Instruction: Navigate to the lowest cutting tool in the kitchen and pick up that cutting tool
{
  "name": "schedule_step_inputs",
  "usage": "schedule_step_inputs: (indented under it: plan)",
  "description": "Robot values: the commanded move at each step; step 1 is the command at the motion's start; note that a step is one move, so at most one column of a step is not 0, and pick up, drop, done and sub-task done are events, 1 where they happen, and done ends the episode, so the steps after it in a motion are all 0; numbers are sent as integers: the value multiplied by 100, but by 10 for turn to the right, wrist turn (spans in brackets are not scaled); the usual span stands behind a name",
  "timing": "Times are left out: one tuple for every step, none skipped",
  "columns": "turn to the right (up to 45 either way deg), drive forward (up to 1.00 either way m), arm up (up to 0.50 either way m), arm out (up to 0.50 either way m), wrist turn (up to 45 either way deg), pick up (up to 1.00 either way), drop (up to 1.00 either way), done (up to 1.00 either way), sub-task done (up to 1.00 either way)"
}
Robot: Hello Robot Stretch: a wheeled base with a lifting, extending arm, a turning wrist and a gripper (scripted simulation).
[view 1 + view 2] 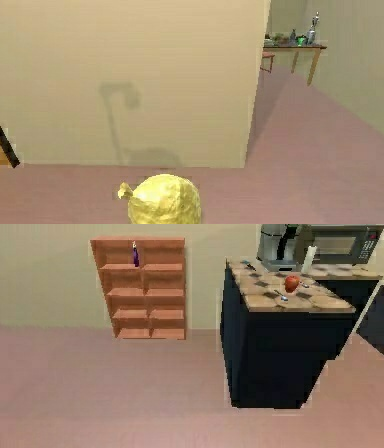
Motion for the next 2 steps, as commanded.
schedule_step_inputs:
  plan:
    - [450, 0, 0, 0, 0, 0, 0, 0, 0]
    - [0, 25, 0, 0, 0, 0, 0, 0, 0]
